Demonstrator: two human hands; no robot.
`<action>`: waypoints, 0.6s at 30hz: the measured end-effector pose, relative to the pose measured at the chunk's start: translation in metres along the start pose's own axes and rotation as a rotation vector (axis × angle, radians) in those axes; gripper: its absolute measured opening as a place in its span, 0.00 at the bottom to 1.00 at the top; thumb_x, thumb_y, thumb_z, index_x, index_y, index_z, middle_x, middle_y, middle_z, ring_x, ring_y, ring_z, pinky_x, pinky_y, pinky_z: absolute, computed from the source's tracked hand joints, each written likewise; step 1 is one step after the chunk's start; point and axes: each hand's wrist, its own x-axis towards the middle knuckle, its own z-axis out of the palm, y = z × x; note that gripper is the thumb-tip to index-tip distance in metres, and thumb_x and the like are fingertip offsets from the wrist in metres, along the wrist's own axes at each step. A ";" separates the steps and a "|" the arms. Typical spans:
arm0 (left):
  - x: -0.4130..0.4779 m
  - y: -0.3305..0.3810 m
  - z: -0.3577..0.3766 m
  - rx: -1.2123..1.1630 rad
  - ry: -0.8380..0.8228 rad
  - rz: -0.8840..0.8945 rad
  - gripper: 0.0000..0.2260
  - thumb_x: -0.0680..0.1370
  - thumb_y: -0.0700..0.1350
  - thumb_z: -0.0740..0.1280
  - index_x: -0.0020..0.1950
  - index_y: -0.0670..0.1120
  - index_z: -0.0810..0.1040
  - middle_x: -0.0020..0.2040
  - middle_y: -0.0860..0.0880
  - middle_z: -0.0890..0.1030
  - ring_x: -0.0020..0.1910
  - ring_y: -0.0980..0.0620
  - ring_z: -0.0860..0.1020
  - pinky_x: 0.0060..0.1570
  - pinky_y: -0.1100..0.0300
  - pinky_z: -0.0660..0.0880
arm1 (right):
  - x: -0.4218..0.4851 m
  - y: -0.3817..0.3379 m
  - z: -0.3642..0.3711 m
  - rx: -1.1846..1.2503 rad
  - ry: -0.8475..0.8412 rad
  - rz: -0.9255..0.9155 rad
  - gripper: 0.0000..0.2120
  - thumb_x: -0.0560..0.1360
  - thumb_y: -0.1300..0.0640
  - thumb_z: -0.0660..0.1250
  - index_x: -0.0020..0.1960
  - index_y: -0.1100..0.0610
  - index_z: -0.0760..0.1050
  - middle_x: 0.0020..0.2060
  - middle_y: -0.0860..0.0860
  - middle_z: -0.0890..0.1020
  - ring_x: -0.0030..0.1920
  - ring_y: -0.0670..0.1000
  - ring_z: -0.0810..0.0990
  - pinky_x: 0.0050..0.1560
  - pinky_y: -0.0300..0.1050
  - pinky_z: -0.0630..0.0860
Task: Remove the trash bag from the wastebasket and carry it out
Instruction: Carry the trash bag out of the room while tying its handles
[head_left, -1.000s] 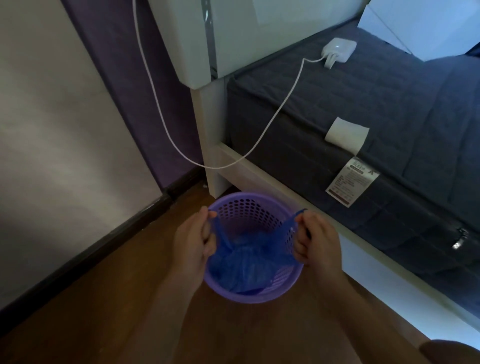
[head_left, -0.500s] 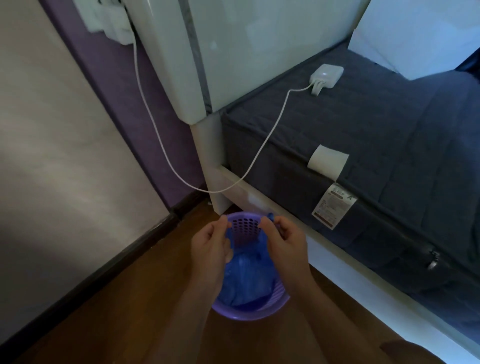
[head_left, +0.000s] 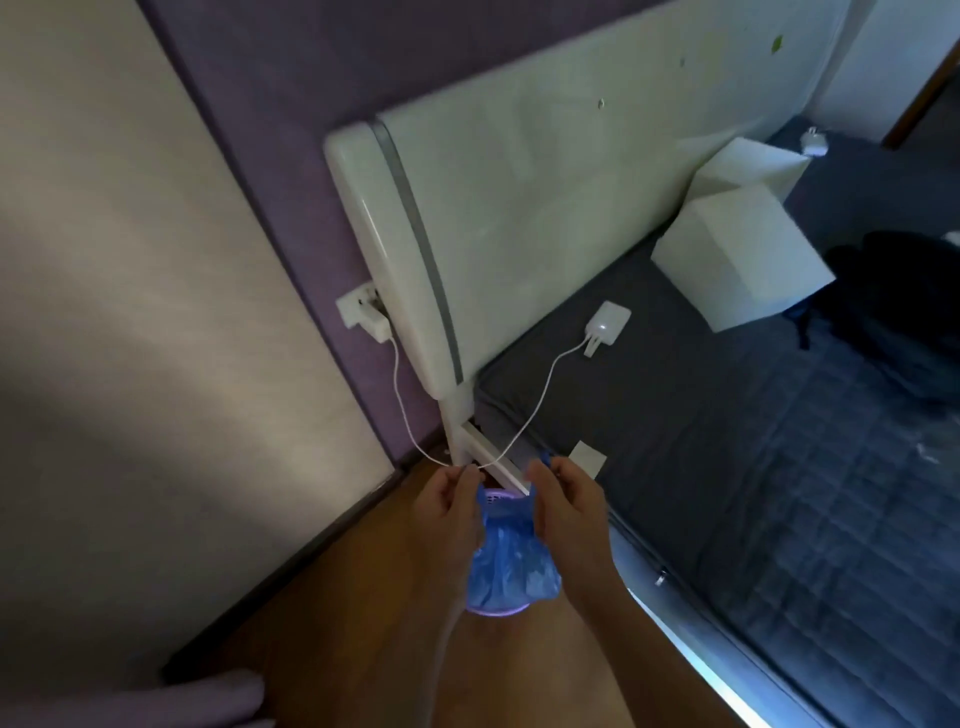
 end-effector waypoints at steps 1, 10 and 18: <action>-0.016 0.026 -0.007 -0.002 -0.035 -0.003 0.09 0.78 0.54 0.65 0.39 0.54 0.75 0.35 0.48 0.77 0.36 0.48 0.76 0.39 0.52 0.75 | -0.008 -0.029 -0.001 -0.012 -0.013 -0.005 0.24 0.80 0.63 0.64 0.28 0.45 0.70 0.22 0.42 0.70 0.26 0.41 0.70 0.34 0.38 0.69; -0.128 0.172 -0.059 0.010 0.070 0.094 0.11 0.79 0.52 0.66 0.39 0.52 0.75 0.47 0.29 0.77 0.38 0.32 0.74 0.50 0.33 0.76 | -0.075 -0.206 0.000 0.012 -0.007 -0.093 0.14 0.74 0.49 0.69 0.35 0.58 0.78 0.29 0.60 0.77 0.32 0.59 0.78 0.37 0.54 0.79; -0.155 0.181 -0.051 -0.024 -0.021 0.116 0.09 0.81 0.43 0.65 0.41 0.51 0.76 0.33 0.54 0.78 0.34 0.55 0.78 0.38 0.52 0.76 | -0.103 -0.228 -0.012 -0.019 0.081 -0.120 0.11 0.78 0.64 0.67 0.38 0.67 0.76 0.31 0.65 0.75 0.30 0.45 0.75 0.33 0.33 0.73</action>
